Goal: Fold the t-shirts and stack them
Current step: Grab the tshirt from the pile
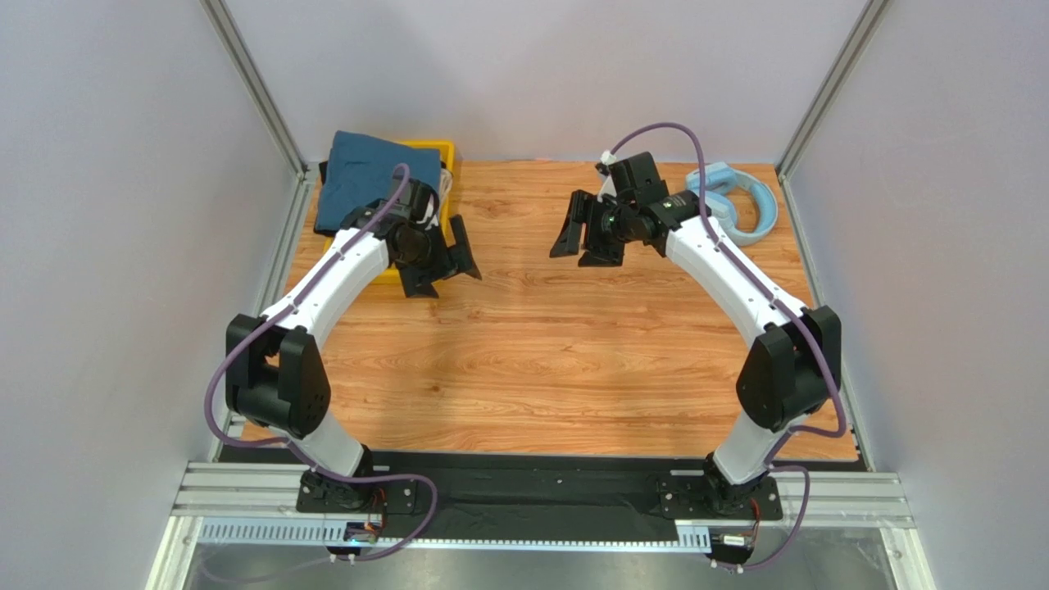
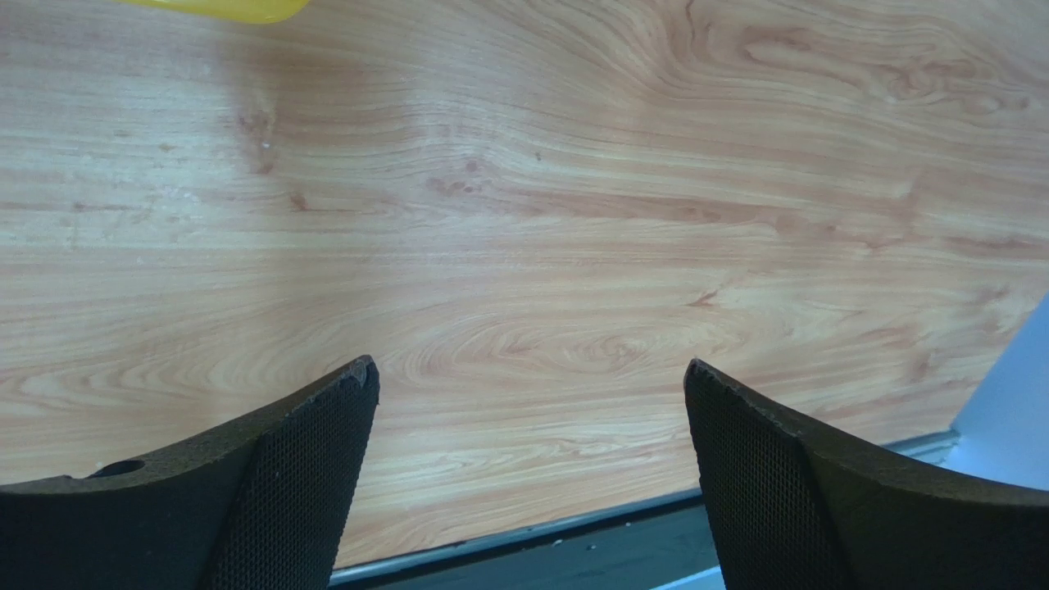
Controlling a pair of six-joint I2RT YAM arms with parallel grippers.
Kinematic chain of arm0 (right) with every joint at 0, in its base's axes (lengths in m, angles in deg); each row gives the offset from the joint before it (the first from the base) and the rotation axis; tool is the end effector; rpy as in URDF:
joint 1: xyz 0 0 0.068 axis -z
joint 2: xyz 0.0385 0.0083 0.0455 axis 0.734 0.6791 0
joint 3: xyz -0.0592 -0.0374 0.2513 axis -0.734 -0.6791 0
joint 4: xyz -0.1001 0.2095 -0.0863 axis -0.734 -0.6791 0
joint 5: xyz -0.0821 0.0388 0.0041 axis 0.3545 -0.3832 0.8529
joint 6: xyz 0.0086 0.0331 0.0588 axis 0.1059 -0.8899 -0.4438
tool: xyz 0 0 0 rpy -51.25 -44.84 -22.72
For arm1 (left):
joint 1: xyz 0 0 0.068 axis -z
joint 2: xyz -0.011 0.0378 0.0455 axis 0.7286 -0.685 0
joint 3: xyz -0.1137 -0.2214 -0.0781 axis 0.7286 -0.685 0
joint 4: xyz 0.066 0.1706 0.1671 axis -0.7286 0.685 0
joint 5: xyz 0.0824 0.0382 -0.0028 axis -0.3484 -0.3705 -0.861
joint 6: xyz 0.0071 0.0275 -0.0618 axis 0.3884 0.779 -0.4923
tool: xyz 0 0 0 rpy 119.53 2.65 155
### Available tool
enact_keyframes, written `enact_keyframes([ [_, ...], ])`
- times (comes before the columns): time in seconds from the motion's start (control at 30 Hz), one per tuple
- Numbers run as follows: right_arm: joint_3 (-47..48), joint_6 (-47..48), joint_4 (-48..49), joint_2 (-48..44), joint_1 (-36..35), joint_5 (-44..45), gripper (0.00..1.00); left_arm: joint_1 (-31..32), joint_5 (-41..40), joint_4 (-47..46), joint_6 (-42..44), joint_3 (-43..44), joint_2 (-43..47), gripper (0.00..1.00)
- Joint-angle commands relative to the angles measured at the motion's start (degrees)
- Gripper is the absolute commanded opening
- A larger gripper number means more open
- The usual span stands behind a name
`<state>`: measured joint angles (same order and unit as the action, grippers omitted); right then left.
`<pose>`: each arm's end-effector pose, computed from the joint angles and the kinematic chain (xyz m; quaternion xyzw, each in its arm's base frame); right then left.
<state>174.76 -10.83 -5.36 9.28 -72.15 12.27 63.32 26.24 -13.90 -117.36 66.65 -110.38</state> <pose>0.3212 0.1693 0.2935 -0.0061 0.9317 0.2942 0.2129 0.3141 -0.1050 0.2576 -0.1601 0.9487 -0.2056 0.1791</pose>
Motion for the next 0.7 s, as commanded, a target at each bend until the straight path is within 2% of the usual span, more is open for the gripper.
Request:
enact_keyframes([
  [0.0, 6.5, -1.2, 1.7, 5.2, 0.6, -1.8, 0.65, -1.3, -7.1, -0.3, 3.0, 3.8, 4.0, 0.99],
  [0.1, 9.6, -1.6, 1.3, 8.8, 0.5, -3.6, 0.65, -5.8, -9.7, -1.2, 3.2, 6.9, 5.0, 0.99],
  [0.2, 10.4, -2.1, 1.2, 10.2, 0.6, -4.6, 0.65, -11.5, -6.9, -5.1, 2.3, 6.3, 5.0, 0.99],
  [0.27, 9.7, -2.4, 1.4, 10.3, 0.8, -5.1, 0.65, -16.2, -1.6, -6.6, -0.3, 6.0, 3.8, 0.99],
  [0.37, 8.0, -2.9, 1.4, 9.4, 1.5, -5.9, 0.64, -20.8, -0.9, -10.2, -0.6, 5.7, 1.5, 0.99],
  [0.5, 3.5, -3.1, 1.2, 7.4, 2.3, -6.0, 0.64, -24.5, 1.4, -15.0, 2.0, 7.1, -1.7, 0.99],
  [0.53, 2.8, -3.0, 1.0, 7.0, 2.6, -6.2, 0.64, -25.0, 3.6, -15.1, 2.7, 7.9, -2.4, 0.99],
  [0.67, -1.1, -3.2, 0.8, 5.1, 3.7, -6.3, 0.64, -26.4, 4.4, -13.6, 4.3, 12.6, -5.8, 0.99],
])
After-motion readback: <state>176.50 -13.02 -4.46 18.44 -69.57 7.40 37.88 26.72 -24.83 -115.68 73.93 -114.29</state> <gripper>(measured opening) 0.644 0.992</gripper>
